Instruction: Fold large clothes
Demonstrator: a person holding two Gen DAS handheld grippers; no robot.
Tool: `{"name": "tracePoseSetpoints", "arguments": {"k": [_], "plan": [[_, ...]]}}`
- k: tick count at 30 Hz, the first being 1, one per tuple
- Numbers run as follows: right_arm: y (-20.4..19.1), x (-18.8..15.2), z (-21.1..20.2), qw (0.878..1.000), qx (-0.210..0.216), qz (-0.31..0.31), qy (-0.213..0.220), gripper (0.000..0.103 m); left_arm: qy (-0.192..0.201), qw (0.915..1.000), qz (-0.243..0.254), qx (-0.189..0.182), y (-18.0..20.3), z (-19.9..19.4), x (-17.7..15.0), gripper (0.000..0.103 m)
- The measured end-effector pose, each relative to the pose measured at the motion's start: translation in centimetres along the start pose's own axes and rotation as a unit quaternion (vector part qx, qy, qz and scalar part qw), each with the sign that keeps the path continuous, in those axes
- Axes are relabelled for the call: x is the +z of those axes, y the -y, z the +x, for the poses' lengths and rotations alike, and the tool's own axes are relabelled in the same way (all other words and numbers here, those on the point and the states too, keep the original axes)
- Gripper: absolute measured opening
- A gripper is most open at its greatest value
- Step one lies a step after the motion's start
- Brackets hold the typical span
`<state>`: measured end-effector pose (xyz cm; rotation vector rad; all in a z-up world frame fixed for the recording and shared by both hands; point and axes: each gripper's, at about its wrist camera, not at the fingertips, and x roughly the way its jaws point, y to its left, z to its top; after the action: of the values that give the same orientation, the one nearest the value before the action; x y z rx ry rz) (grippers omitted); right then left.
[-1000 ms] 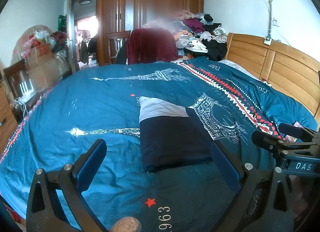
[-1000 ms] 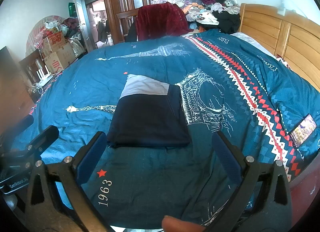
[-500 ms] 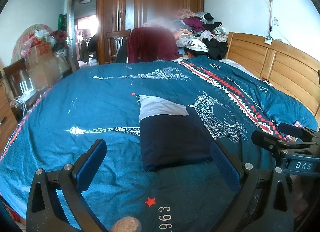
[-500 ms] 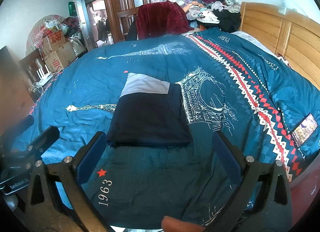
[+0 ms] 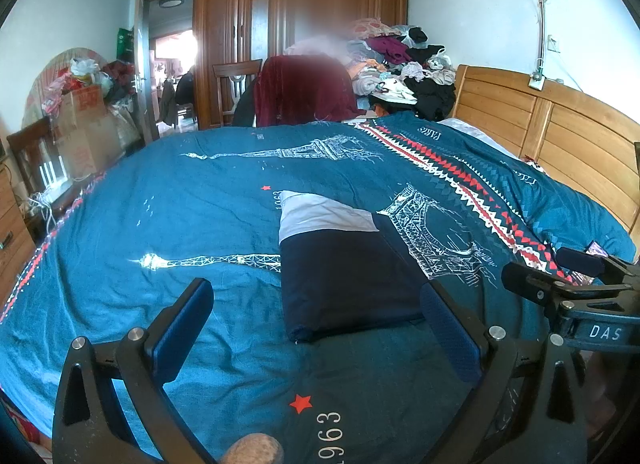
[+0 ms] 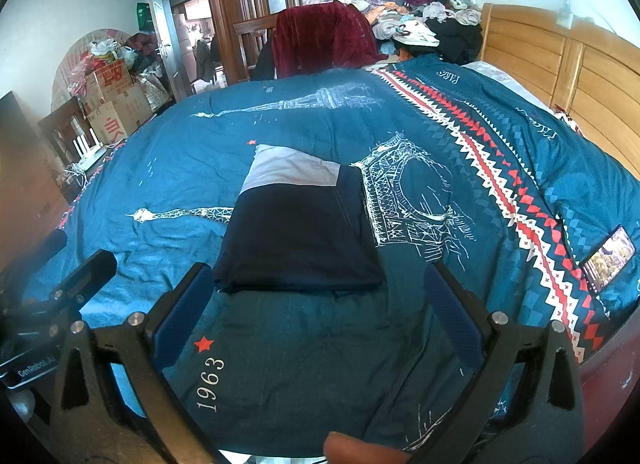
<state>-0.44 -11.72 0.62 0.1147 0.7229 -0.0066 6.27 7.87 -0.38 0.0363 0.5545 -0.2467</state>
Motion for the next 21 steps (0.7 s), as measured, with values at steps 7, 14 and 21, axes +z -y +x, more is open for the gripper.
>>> {"name": "tracePoseSetpoints", "arguments": {"k": [7,14,21], "plan": [[0.08,0.06,0.04,1.000,0.000,-0.001,0.000,0.103,-0.001,1.0000,0.000,0.000,-0.02,-0.01,-0.01,0.103],[-0.05,-0.13,0.14,1.000,0.000,-0.001,-0.002,0.103,-0.001,1.0000,-0.001,0.001,-0.09,0.03,-0.09,0.103],[-0.02,-0.21,0.21,1.000,0.001,0.000,-0.003,0.103,-0.001,1.0000,-0.001,0.001,-0.16,0.01,-0.16,0.103]]}}
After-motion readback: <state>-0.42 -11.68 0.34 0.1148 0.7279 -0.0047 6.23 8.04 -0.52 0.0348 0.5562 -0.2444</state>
